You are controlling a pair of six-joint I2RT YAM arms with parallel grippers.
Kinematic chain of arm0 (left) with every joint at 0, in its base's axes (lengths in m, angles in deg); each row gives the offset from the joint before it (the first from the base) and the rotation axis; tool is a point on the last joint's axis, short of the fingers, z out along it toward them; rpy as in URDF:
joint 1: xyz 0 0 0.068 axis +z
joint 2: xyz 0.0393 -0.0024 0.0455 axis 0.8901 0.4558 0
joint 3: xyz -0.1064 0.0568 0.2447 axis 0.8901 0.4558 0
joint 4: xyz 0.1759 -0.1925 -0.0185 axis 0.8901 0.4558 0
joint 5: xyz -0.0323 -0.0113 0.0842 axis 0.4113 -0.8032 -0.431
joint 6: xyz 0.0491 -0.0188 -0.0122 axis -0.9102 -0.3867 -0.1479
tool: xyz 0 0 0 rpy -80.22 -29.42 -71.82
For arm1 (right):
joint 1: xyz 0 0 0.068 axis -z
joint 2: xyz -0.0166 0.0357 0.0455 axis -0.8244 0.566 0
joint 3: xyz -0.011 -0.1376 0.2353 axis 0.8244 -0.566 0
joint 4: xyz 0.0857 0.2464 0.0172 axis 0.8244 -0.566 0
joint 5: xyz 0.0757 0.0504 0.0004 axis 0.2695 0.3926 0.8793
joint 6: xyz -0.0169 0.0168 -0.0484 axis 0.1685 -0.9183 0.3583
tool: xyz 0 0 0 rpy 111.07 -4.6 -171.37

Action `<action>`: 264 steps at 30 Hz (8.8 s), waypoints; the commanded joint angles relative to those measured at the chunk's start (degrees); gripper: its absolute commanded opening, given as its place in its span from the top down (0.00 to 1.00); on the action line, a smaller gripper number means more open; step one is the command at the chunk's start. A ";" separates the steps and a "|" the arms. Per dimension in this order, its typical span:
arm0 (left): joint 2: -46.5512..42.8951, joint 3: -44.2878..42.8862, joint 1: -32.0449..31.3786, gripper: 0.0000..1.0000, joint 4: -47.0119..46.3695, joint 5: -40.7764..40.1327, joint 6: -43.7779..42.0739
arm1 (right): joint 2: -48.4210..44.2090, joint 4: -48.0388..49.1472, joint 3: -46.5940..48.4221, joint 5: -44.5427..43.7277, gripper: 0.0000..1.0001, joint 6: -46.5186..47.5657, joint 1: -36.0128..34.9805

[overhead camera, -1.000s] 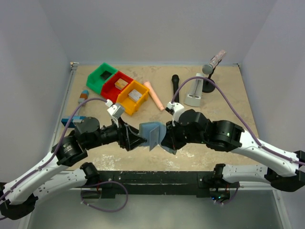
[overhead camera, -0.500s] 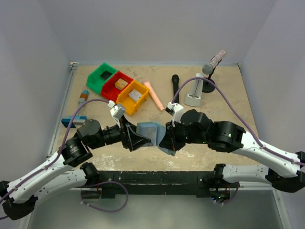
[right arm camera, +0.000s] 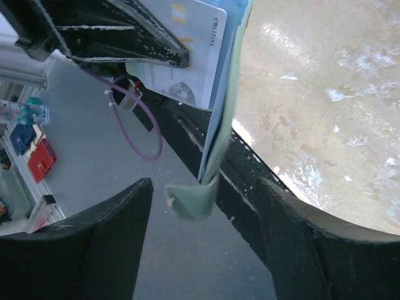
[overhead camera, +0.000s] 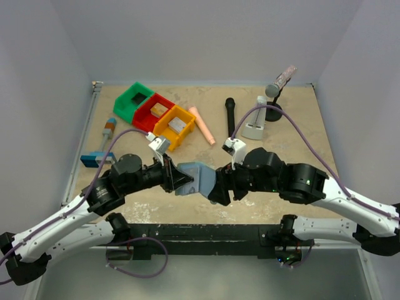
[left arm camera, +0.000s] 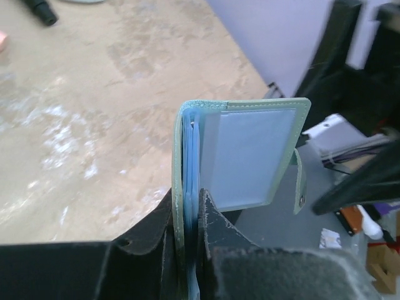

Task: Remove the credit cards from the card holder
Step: Open the card holder, then place the card holder at the center of the board, then remove the credit card from the card holder.

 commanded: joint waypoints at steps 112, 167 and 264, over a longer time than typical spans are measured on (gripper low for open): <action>28.33 4.54 9.60 0.99 -9.33 4.83 7.70 | 23.95 46.32 -33.46 10.10 0.68 -2.11 21.54; 37.49 19.67 10.13 1.00 -23.59 -2.02 14.56 | 17.02 46.94 -34.97 10.02 0.54 -5.55 20.93; 36.17 22.48 10.04 1.00 -24.73 -3.78 16.49 | 33.44 72.78 -35.84 25.22 0.58 -17.67 21.37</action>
